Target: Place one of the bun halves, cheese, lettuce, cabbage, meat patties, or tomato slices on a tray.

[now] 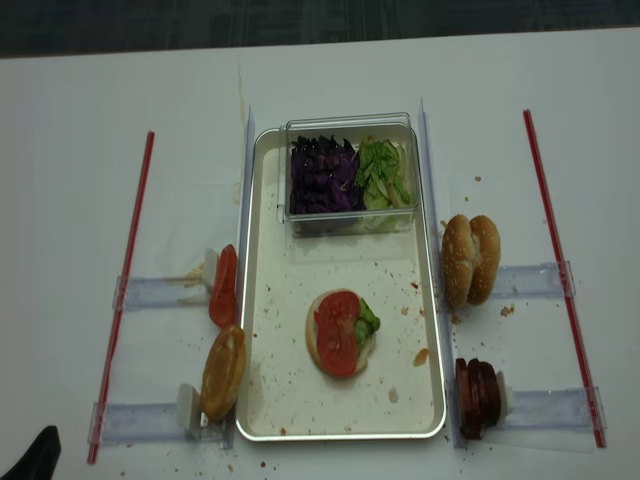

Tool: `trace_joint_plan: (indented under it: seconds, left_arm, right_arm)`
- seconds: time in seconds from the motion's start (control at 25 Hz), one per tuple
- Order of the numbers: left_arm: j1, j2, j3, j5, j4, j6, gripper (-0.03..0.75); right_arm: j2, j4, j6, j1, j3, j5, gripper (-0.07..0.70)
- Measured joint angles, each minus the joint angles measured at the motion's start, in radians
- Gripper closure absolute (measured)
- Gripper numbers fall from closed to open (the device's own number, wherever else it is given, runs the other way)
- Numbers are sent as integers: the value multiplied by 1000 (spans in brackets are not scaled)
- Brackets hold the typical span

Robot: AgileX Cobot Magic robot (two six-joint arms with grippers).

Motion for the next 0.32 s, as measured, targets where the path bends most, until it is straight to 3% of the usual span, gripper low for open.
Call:
trace_joint_plan:
  seconds: [0.32]
  left_arm:
    - [0, 0, 0, 0, 0, 0, 169]
  right_arm:
    - [0, 0, 0, 0, 0, 0, -58]
